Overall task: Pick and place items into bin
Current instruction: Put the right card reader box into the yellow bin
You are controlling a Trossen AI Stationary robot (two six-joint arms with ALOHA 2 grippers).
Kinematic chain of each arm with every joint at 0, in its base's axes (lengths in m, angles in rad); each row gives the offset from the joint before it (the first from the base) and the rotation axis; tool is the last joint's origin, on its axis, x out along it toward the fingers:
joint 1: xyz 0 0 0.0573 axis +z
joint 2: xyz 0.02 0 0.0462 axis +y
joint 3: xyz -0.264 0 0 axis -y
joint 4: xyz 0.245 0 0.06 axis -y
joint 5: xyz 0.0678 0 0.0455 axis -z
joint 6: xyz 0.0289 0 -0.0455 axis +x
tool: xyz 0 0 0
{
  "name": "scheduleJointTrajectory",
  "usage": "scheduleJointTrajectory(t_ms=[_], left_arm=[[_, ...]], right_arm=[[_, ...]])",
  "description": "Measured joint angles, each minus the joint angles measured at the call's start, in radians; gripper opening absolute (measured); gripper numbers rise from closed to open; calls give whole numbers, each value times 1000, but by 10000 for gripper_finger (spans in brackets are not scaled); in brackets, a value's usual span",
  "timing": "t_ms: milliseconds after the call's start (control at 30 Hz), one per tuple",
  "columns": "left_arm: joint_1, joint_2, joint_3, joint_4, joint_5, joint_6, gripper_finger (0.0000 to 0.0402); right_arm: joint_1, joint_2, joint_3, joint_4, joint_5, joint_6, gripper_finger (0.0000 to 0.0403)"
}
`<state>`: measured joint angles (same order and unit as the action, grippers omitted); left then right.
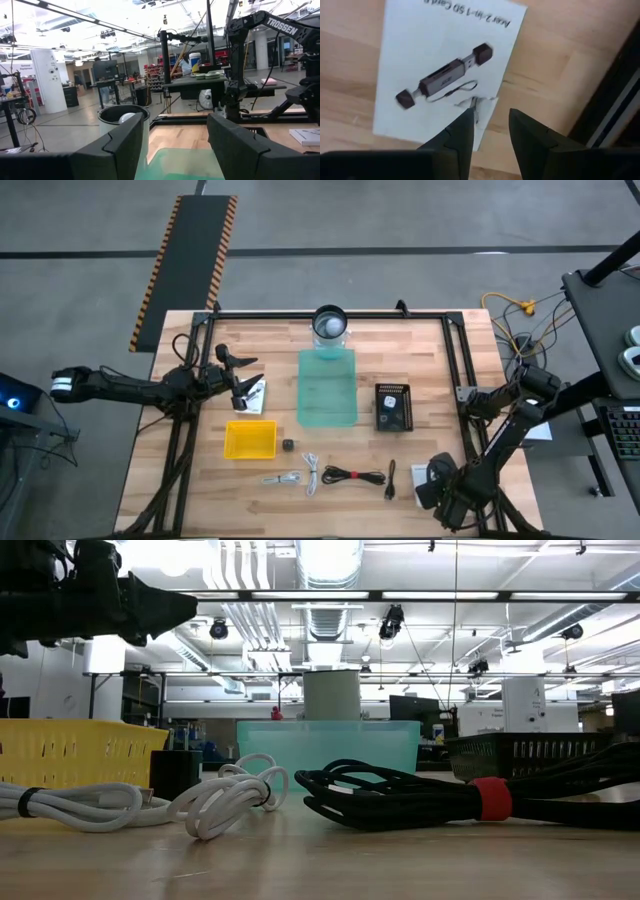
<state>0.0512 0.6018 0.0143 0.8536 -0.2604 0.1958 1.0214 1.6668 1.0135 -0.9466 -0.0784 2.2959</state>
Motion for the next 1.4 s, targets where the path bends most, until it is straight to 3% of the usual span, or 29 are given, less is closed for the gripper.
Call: scheduleJointTrajectory(t_ms=[1400], left_arm=[[0, 0, -1, -1, 0, 3, 206]], right_arm=[[2, 98, -11, 74, -50, -36, 107]])
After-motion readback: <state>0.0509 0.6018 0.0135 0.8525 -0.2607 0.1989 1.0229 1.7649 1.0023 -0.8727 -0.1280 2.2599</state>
